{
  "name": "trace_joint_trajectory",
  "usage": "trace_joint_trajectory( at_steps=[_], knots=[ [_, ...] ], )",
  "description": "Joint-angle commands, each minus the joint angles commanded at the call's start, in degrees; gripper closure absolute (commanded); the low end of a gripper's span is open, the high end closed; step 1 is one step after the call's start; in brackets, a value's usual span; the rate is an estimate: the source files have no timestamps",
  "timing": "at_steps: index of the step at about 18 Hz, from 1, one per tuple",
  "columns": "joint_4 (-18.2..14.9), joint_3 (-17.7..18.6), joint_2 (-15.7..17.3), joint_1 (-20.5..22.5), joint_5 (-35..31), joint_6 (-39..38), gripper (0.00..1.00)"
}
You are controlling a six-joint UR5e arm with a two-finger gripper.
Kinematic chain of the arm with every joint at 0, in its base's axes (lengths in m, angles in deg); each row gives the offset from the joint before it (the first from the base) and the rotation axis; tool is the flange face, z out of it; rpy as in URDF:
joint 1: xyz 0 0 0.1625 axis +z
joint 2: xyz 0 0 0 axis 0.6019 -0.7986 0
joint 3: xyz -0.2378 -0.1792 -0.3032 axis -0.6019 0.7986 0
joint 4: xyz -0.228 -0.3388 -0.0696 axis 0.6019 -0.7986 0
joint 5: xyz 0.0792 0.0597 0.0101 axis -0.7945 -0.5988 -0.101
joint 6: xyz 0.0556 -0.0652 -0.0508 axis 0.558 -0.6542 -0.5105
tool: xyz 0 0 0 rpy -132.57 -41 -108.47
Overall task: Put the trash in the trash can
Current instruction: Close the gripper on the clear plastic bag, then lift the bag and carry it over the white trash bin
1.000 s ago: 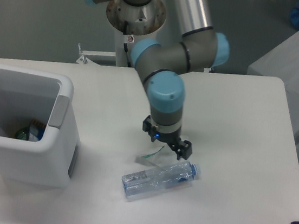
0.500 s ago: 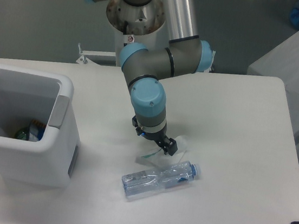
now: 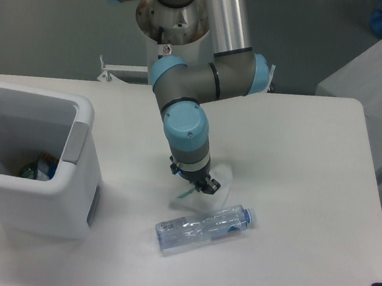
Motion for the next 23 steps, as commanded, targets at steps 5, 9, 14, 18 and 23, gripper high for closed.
trace_joint_trajectory(
  at_steps=[5, 9, 14, 18, 23],
  knots=[
    [-11.6, -6.0, 5.7, 3.0, 9.8, 1.9, 1.00],
    [-18.2, -11.4, 8.7, 4.4, 16.8, 1.9, 1.00],
    [-19.6, -17.0, 10.0, 5.7, 28.8, 0.2, 1.00],
    [-19.2, -19.0, 12.4, 5.5, 36.4, -7.3, 1.00],
    [-18.7, -19.5, 16.1, 4.9, 43.1, -9.9, 1.00]
  ],
)
